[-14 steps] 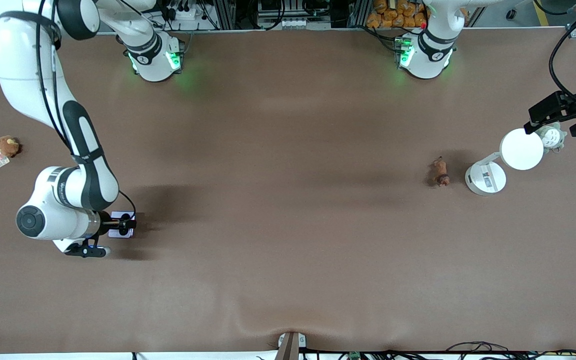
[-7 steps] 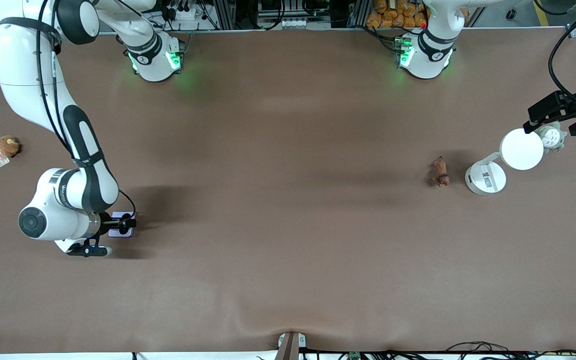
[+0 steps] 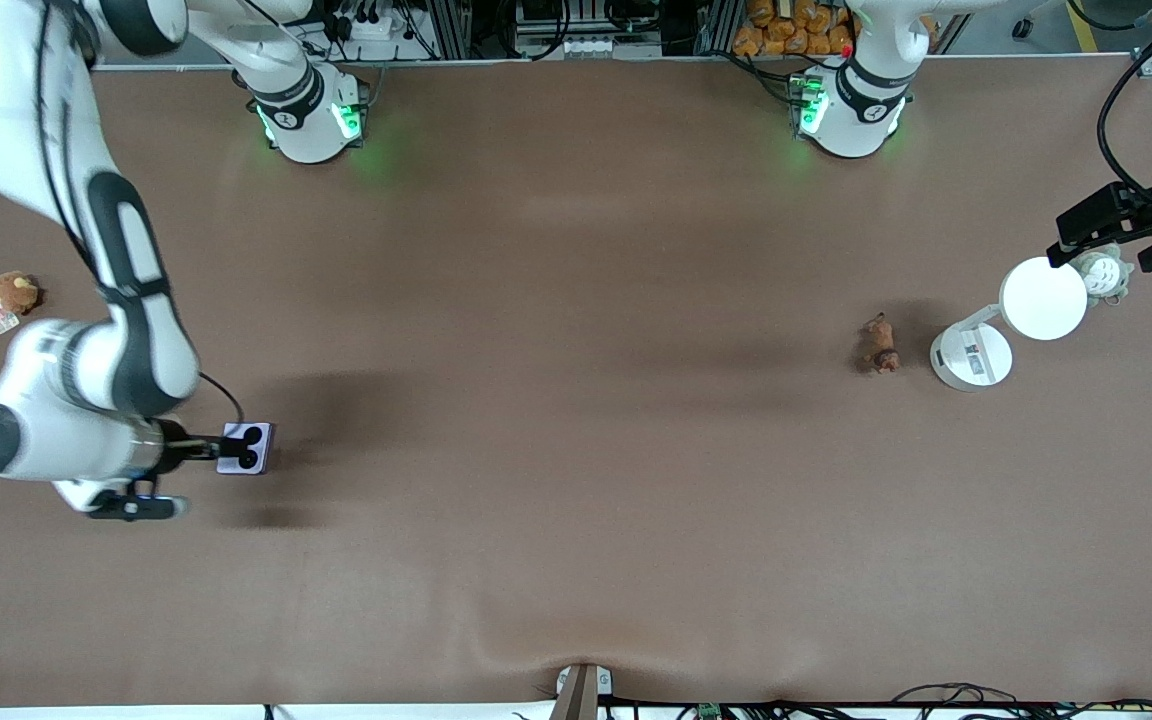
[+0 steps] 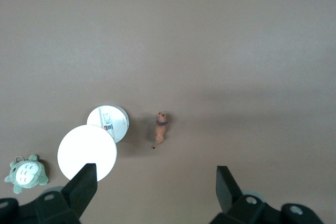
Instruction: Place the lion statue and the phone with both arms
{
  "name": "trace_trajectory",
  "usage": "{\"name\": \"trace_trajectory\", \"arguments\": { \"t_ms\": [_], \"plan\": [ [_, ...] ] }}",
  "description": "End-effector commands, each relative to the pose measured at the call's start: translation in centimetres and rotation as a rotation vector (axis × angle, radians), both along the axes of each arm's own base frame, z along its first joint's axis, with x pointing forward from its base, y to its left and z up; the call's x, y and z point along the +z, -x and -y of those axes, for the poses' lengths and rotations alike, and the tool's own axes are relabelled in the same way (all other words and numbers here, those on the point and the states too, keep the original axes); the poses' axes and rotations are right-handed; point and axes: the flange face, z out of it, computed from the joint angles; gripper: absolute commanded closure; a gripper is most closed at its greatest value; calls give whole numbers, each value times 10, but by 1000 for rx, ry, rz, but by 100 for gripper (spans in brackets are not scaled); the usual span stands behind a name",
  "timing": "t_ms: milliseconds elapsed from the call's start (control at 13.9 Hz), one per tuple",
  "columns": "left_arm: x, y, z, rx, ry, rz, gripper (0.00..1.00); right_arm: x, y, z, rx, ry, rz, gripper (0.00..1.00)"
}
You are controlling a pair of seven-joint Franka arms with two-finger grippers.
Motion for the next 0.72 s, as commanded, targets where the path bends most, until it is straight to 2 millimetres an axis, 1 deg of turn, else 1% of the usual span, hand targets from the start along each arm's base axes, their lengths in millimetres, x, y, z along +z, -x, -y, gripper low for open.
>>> {"name": "trace_trajectory", "arguments": {
  "t_ms": [0, 72, 215, 287, 431, 503, 574, 646],
  "plan": [
    [4, -1, 0, -7, 0, -5, 0, 103, 30, -8, 36, -14, 34, 0],
    [4, -1, 0, -7, 0, -5, 0, 139, 42, -9, 38, -9, 49, 0],
    [3, -1, -1, -7, 0, -7, 0, 207, 71, -6, 36, -12, 68, 0],
    [3, -1, -1, -5, 0, -7, 0, 233, 88, -1, 30, -15, 59, 0],
    [3, -1, -1, -7, 0, -7, 0, 275, 117, 2, 27, -3, 57, 0],
    [3, -1, -1, -7, 0, -7, 0, 290, 131, 1, 16, 11, 46, 0],
    [3, -1, -1, -10, 0, -6, 0, 309, 144, -3, 1, 31, 52, 0],
    [4, -1, -1, -10, 0, -5, 0, 322, 153, -11, -3, 50, 61, 0]
  ]
}}
